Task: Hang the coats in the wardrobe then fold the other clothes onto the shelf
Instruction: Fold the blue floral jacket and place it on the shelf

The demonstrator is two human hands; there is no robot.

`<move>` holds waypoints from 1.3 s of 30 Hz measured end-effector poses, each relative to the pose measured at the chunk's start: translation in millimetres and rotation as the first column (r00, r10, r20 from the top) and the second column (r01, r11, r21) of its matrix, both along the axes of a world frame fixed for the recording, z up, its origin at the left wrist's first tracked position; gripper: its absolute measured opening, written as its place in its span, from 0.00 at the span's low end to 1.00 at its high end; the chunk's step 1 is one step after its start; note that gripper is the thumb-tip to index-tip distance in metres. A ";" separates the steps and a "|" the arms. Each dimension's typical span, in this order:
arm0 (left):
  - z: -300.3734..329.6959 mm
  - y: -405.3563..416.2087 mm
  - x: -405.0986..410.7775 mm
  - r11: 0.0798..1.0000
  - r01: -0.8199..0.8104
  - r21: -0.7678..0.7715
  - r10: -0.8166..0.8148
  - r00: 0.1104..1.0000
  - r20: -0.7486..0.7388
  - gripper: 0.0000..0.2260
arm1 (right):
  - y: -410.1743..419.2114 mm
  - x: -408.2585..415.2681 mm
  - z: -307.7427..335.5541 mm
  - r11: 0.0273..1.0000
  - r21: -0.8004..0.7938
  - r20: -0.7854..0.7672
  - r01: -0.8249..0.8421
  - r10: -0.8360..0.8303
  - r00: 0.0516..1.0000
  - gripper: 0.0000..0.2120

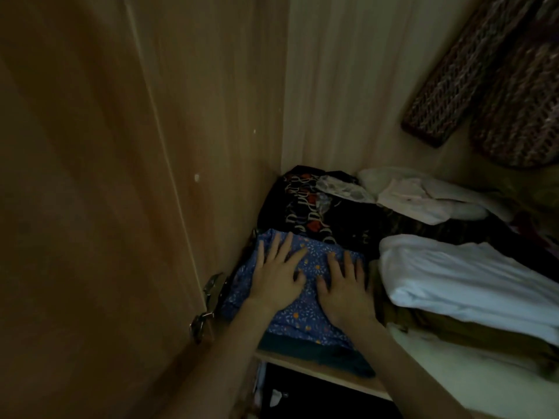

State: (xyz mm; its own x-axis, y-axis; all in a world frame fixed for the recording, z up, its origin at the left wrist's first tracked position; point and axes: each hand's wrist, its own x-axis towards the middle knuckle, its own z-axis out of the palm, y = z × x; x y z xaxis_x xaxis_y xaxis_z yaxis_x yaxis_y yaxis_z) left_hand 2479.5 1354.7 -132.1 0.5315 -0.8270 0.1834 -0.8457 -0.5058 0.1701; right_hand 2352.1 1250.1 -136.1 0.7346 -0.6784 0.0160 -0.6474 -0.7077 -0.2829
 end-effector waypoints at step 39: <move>0.2 -25.9 8.8 0.990 -0.095 0.104 0.104 0.991 -0.080 0.28 | -1.3 0.7 4.9 0.997 0.053 -0.010 0.049 -0.049 0.999 0.35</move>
